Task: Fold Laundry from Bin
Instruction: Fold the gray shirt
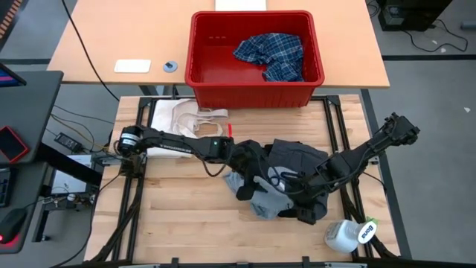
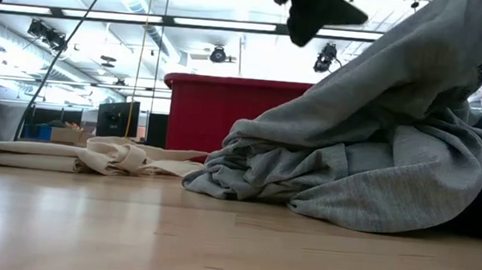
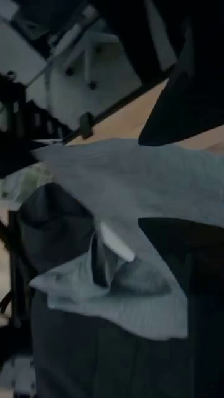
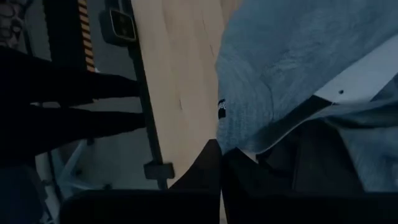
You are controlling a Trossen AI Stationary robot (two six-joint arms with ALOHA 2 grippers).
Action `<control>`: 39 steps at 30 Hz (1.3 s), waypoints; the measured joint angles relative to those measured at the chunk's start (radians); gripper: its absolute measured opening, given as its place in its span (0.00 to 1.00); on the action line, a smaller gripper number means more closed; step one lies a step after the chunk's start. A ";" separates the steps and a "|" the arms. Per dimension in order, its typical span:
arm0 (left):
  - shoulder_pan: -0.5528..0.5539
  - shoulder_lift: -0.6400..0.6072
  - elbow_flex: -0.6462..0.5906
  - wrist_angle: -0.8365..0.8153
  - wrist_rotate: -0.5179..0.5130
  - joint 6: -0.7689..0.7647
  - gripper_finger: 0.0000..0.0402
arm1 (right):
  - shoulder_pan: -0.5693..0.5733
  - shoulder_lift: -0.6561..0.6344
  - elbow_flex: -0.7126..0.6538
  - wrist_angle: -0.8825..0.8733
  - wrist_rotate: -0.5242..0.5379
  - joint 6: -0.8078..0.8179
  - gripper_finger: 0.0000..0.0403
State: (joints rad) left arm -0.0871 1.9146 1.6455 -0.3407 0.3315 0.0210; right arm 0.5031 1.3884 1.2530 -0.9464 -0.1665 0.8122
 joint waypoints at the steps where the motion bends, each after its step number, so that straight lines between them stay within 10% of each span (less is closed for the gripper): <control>1: -0.002 0.007 0.000 -0.002 0.002 0.020 0.52 | 0.005 0.000 0.000 -0.007 -0.005 0.013 0.01; 17: 0.116 0.133 0.001 0.102 0.038 0.060 0.48 | 0.060 0.001 0.000 -0.013 -0.006 0.114 0.01; 31: 0.138 0.371 0.512 -0.335 0.252 0.251 0.48 | 0.069 0.001 0.000 -0.012 0.016 0.126 0.01; 39: 0.157 0.456 0.572 -0.350 0.400 0.233 0.48 | 0.077 0.001 0.000 -0.005 0.047 0.138 0.01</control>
State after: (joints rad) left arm 0.0696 2.3707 2.2173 -0.6904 0.7318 0.2535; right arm 0.5804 1.3891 1.2530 -0.9516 -0.1192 0.9503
